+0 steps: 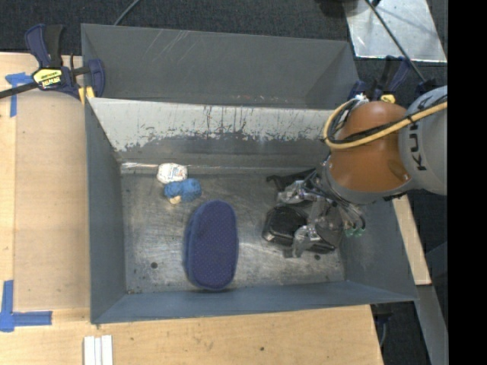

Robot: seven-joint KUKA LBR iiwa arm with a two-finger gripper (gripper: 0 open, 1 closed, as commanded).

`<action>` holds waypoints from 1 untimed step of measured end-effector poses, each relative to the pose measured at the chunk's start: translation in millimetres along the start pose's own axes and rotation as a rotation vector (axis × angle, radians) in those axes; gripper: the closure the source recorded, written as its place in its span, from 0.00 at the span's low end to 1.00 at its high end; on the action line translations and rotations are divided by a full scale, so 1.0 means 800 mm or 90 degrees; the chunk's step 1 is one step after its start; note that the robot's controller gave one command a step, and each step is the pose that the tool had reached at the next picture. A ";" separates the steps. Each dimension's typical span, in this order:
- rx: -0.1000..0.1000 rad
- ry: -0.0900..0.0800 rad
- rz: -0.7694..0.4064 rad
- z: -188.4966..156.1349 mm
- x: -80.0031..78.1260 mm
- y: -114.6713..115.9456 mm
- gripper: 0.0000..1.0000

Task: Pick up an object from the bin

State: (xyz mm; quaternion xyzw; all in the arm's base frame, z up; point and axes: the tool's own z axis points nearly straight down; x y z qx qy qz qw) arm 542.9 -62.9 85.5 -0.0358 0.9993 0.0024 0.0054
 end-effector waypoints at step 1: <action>0.003 0.004 -0.081 -0.155 0.011 0.008 1.00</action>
Offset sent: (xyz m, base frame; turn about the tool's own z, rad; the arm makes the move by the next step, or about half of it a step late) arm -0.0115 0.0050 0.1212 -0.1276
